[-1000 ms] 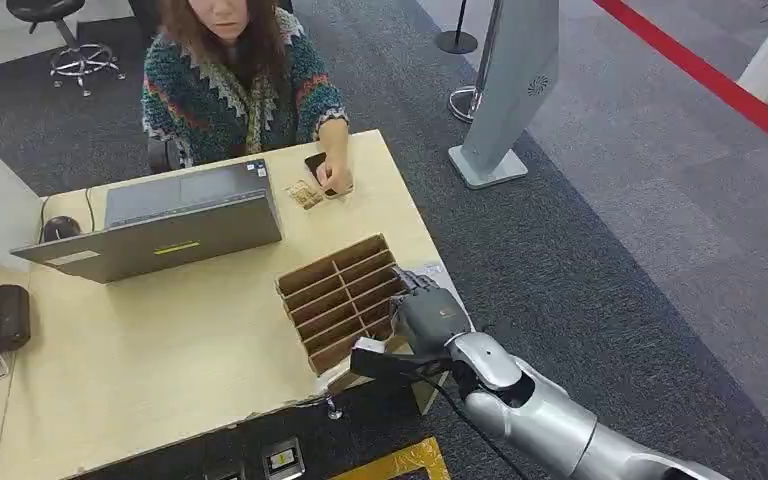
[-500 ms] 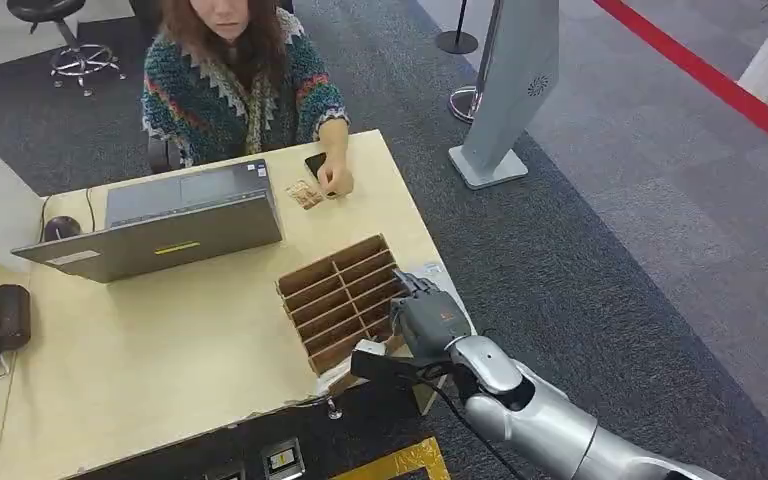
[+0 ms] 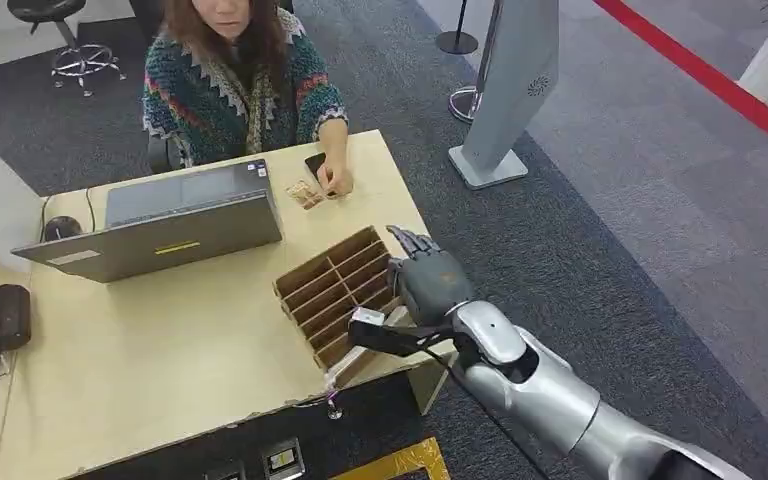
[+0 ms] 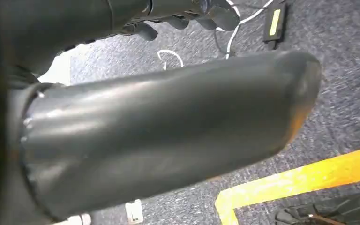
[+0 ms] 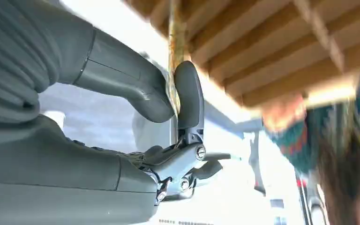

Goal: Pass the card to the sensor for recognition and then transmit it.

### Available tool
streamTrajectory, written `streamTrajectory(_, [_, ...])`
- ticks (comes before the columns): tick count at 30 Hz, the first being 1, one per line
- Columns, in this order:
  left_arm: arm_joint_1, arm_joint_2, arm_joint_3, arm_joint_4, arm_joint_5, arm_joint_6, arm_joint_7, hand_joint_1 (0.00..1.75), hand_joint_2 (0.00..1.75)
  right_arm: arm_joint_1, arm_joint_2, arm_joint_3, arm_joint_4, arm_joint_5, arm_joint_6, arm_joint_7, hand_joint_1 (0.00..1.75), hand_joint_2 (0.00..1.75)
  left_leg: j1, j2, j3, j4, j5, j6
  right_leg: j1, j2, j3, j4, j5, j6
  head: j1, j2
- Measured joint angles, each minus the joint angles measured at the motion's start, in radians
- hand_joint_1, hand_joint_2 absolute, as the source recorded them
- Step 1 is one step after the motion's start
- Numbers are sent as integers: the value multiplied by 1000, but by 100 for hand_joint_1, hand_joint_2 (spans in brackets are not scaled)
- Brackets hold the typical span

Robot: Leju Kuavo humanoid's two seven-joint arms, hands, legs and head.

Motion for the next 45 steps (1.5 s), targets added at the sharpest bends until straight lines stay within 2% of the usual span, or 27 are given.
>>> streamTrajectory(10, [-22,-9,-22,-8,-16,2,8,0,0,-142,-23,-49,-89,-28,62,2,175,175,0,0,0,0,0,0,0,0,0,0,0,0,0,0])
streamTrajectory(16, [-24,-11,-24,-8,-16,5,8,0,0,-213,-22,-51,-90,-76,66,-12,175,175,0,0,-1,0,0,0,0,0,0,0,0,0,0,0])
streamTrajectory(21, [-38,-11,-26,-8,-43,-8,26,0,0,-312,-18,-38,-55,-135,102,-32,175,175,0,0,-2,0,0,0,0,0,0,1,0,0,0,0])
streamTrajectory(26, [-69,-10,-34,-11,-83,-30,57,0,0,-496,24,18,77,-175,135,-49,175,175,0,-1,-2,0,1,0,0,-1,0,1,1,-1,0,0])
streamTrajectory(34, [-82,-10,-40,-16,-100,-30,66,0,0,-702,120,121,341,-195,121,-69,175,175,1,-3,-4,0,2,0,1,-3,-1,1,1,-1,0,0])
streamTrajectory(40, [-79,-8,-40,-16,-99,-30,72,0,0,-769,183,183,537,-201,103,-90,175,175,1,-5,-4,0,2,0,2,-5,-1,1,1,-1,0,0])
streamTrajectory(45, [-71,-6,-40,-16,-97,-29,74,0,0,-780,211,213,635,-211,91,-106,175,175,1,-5,-4,0,2,0,1,-4,-1,1,1,-1,0,0])
